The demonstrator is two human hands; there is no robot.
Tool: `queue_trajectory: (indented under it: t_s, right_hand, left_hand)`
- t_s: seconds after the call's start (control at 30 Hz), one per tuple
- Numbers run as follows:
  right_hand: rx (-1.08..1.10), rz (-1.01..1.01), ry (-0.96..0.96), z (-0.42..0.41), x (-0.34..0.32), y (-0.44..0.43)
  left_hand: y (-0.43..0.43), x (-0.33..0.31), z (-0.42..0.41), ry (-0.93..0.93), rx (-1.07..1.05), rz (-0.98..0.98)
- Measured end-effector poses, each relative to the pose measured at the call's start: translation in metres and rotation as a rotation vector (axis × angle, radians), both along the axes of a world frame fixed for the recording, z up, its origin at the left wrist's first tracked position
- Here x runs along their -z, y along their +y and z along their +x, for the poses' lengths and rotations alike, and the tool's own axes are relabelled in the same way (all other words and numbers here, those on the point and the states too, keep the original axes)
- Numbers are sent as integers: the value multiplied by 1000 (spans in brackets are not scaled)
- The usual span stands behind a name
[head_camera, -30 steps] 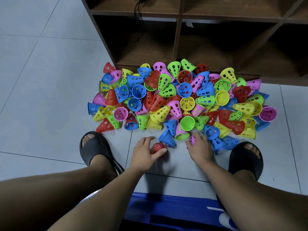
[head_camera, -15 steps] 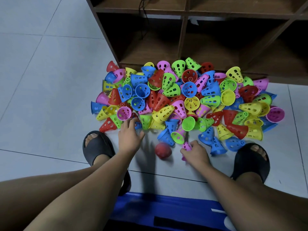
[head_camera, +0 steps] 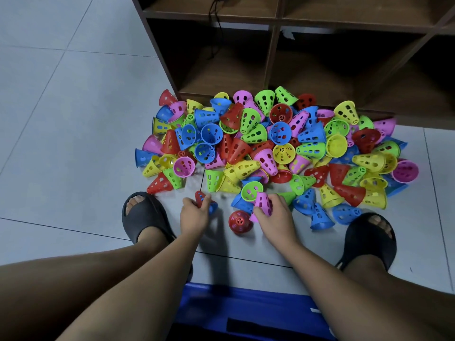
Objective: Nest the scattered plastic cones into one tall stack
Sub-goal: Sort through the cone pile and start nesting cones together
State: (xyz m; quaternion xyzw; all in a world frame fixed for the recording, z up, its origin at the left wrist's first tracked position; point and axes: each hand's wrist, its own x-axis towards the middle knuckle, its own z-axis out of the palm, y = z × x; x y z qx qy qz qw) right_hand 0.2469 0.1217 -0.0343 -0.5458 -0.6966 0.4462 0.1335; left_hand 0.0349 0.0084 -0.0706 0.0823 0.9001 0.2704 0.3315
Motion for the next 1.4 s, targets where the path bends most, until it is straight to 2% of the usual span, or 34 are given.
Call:
queue_trajectory:
  t_s: [0.17,0.3,0.43,0.6,0.77,0.9,1.03,1.23,1.4]
  right_hand:
    - [-36,11,40,-12,-6,-10]
    - [-123,26,74,-17,-2,-16]
    - [-217,-16,42,-14,-1,-18]
    - [-300,-11,24,-4,3,-15]
    - [-201,96,-14,12,-2,5]
    - [-80,203,-175,34,-5,30]
    - [45,293,-332,68,1,51]
    - [97,227,-613,106,19,56]
    - [126,92,-663,109,31,46]
  left_hand:
    - [9,-1,2,-170,-178,-19]
    - [10,-7,1,-200,-187,2]
    - [1,-7,7,-179,-215,126]
    - [-4,-26,27,-38,-71,261]
    - [4,-42,52,51,84,386]
    - [9,-55,68,84,208,440]
    - [2,-53,78,101,352,403]
    - [-11,-51,89,38,414,355]
    - [-14,-38,87,53,486,269]
